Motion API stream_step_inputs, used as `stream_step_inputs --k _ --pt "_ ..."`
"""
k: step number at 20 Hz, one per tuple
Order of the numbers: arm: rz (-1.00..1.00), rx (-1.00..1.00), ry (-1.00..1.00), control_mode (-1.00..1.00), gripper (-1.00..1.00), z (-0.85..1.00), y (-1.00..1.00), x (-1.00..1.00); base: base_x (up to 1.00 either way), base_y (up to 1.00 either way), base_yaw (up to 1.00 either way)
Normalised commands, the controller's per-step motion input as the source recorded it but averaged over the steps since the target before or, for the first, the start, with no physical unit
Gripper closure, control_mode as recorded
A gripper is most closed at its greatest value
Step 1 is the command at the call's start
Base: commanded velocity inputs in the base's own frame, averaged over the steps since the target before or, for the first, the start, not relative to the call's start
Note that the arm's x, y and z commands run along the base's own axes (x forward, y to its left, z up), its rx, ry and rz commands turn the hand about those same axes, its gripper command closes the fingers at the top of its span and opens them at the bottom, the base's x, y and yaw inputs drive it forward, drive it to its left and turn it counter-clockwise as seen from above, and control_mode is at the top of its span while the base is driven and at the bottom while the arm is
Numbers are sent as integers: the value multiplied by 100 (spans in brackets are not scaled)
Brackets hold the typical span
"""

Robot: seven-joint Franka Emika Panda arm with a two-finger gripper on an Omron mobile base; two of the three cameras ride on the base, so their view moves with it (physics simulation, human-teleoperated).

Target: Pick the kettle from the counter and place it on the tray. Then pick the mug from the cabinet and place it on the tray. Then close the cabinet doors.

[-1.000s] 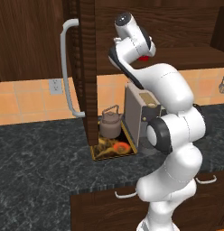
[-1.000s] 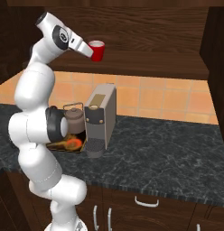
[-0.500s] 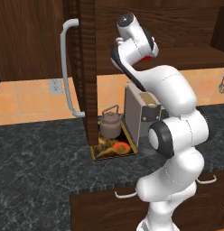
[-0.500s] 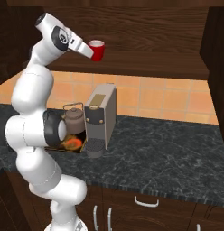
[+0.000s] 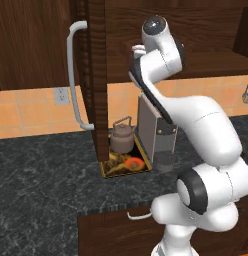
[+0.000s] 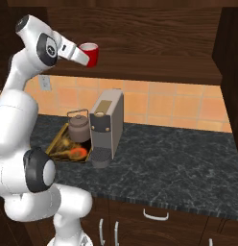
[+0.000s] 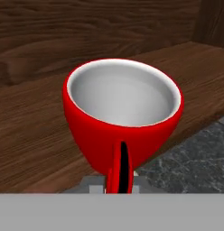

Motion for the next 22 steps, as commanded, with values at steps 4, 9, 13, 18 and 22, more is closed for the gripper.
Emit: stream_step_inputs --k 4,9,13,18,22 --pt "79 -6 0 -100 100 0 0 -96 0 0 0" --pt "92 -11 0 -100 100 0 1 -72 0 0 0" --pt "77 -11 2 -100 100 -8 32 -85 0 0 0" --pt "70 -8 1 -100 100 -80 25 -38 0 0 0" --pt "51 -12 0 -100 100 -100 30 -9 0 0 0"
